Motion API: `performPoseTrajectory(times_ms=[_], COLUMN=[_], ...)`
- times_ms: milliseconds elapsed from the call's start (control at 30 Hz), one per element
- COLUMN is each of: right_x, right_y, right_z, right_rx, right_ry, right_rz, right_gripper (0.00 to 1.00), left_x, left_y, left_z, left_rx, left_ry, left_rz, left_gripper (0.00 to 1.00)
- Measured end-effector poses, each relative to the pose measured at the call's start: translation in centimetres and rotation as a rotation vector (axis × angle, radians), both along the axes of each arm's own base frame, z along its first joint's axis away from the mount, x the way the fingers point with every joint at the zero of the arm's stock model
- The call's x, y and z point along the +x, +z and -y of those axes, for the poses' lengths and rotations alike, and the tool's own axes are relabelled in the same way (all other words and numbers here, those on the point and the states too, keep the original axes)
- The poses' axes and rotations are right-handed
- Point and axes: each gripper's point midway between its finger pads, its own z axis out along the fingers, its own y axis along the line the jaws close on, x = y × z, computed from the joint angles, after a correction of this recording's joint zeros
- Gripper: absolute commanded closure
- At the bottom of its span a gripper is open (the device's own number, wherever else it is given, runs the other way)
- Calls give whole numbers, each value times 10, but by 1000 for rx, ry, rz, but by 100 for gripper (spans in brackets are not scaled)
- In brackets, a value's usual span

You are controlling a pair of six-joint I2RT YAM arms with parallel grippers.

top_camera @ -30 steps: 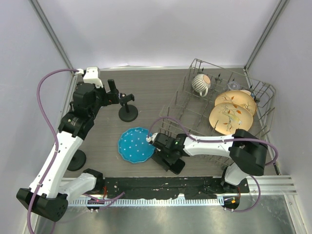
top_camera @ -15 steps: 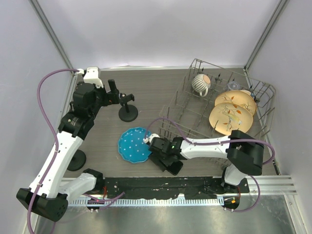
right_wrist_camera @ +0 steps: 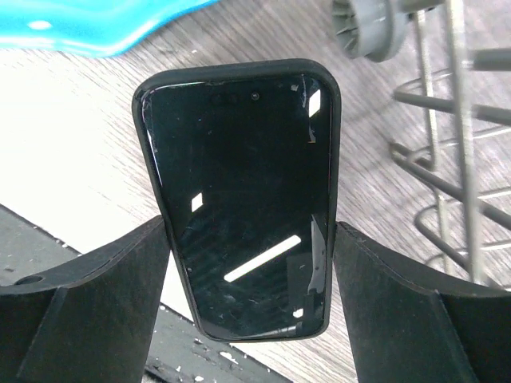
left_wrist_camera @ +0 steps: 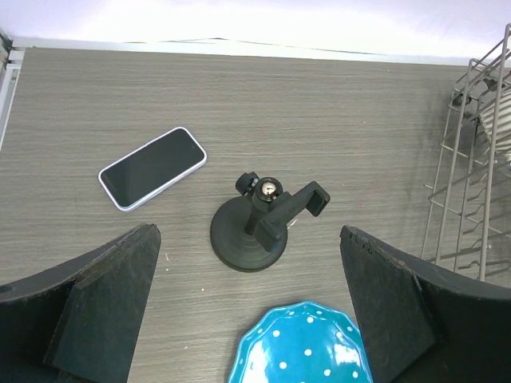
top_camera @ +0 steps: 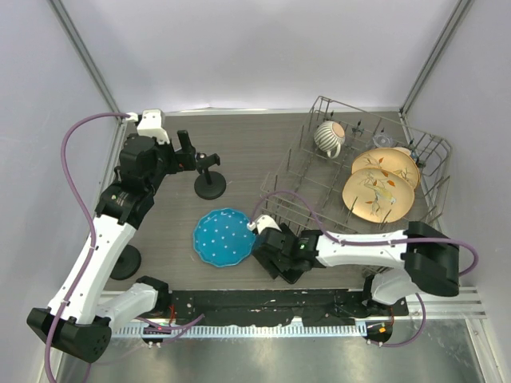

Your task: Place the phone on the phone stand

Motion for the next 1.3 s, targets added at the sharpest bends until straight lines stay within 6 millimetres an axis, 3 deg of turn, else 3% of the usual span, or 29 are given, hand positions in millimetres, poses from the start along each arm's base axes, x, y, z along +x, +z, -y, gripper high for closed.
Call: performPoseTrajectory(times_ms=[300, 500, 667, 833, 967, 1167, 1300], right_x=[-6, -17, -3, 44, 106, 185, 219], right_y=[62, 101, 150, 236, 293, 327, 331], right_z=[-15, -45, -86, -133, -141, -130, -128], right_rx=[228, 393, 468, 633, 759, 860, 908], right_ry=[66, 171, 199, 126, -11, -204, -274], right_rz=[87, 92, 154, 276, 376, 464, 484], right_gripper=[100, 100, 100, 100, 100, 100, 100], left_x=[0, -1, -11, -27, -37, -43, -36], left_y=[0, -2, 10, 28, 41, 50, 54], left_z=[2, 3, 0, -9, -13, -5, 22], left_rx=[-5, -17, -52, -98, -130, -164, -179], left_ry=[-10, -17, -12, 13, 13, -39, -177], left_rz=[0, 16, 85, 202, 294, 376, 384], left_gripper=[0, 0, 0, 0, 0, 0, 6])
